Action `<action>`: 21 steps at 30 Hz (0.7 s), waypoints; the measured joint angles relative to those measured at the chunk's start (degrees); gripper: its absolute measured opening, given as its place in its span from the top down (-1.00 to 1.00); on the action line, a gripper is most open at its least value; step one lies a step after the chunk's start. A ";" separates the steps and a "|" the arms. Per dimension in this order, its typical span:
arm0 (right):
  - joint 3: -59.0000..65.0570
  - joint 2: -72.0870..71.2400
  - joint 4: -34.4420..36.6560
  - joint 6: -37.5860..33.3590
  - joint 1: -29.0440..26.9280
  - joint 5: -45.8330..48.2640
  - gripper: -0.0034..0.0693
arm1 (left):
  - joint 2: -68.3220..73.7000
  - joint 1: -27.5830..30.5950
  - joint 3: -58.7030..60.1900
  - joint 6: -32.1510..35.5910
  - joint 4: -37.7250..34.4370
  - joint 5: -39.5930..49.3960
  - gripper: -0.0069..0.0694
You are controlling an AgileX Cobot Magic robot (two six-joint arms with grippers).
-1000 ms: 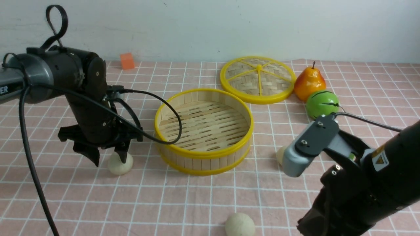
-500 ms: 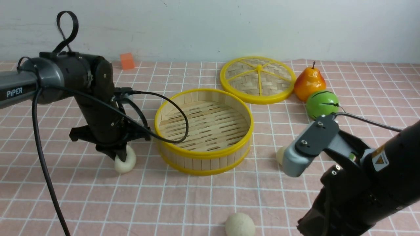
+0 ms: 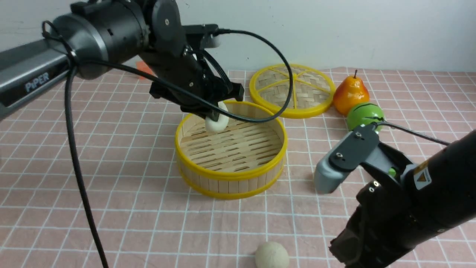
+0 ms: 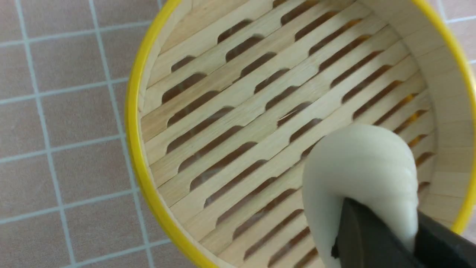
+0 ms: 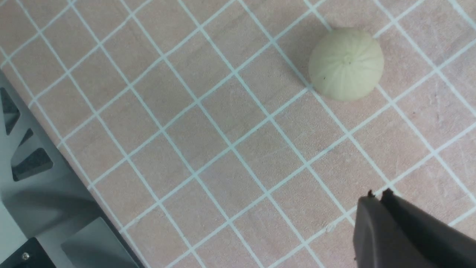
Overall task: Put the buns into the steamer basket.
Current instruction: Use the left arm to put the steamed stuffed bun into the steamer, then use the right arm to grab a steamed stuffed bun
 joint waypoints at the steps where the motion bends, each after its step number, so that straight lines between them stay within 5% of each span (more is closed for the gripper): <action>1: 0.00 0.41 0.00 0.61 0.00 0.47 0.84 | 1.76 0.28 0.00 -0.66 0.59 -0.12 0.64; 12: 0.00 3.01 -2.80 4.27 0.00 -0.04 0.63 | 8.89 0.63 -0.57 -6.43 7.24 -1.15 -0.50; 18: -1.56 3.57 -6.68 7.06 0.00 -1.76 0.19 | 5.57 0.68 -4.34 -5.03 8.19 5.40 -0.69; 21: -5.46 4.93 -7.77 8.38 0.06 -1.69 -0.21 | -2.17 0.68 -8.50 -4.97 8.90 8.79 -0.69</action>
